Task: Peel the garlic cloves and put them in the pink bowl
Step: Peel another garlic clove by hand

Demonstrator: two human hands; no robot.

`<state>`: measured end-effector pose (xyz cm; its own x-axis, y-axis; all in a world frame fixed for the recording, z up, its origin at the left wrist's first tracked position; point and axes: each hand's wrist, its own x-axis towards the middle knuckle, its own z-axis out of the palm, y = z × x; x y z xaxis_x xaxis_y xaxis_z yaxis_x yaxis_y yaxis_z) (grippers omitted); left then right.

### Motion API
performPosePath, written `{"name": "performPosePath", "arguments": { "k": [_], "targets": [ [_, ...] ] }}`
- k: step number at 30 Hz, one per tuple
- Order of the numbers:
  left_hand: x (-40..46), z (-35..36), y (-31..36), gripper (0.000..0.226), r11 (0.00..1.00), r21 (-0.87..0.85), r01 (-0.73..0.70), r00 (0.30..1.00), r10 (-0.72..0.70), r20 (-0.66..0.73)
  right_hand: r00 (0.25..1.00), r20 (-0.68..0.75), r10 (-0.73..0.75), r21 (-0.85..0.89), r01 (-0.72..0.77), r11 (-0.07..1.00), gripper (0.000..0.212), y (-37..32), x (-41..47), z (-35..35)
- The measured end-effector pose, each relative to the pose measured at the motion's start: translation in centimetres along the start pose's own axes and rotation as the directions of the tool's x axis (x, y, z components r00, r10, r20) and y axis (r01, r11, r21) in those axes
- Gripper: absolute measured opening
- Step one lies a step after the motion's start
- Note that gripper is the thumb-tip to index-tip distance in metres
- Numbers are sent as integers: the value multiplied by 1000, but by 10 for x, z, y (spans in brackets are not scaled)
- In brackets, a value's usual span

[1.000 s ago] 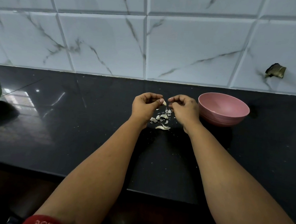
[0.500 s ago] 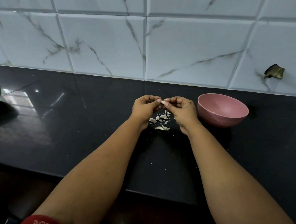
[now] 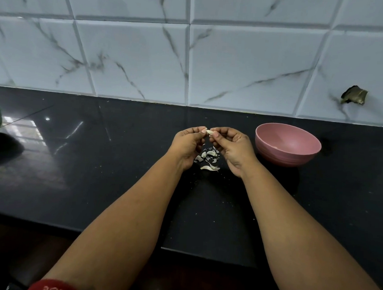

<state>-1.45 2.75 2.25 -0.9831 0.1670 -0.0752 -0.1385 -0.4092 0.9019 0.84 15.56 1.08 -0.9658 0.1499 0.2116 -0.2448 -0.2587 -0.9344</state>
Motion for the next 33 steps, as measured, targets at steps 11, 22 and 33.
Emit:
{"name": "performPosePath", "arguments": {
  "k": [11, 22, 33],
  "targets": [
    [0, 0, 5, 34, 989, -126, 78, 997, -76, 14, 989, 56, 137, 266, -147, 953, 13, -2, 0, 4],
    [-2, 2, 3, 34, 994, -96, 49, 996, -42, 73, 951, 70, 302, 362, -307, 880, 13, -6, 2, 4],
    [1, 3, -6, 8, 981, 182, -67, 998, 67, 7, 987, -74, 141, 169, -127, 977, 11, -2, 3, 3]
  ]
}}
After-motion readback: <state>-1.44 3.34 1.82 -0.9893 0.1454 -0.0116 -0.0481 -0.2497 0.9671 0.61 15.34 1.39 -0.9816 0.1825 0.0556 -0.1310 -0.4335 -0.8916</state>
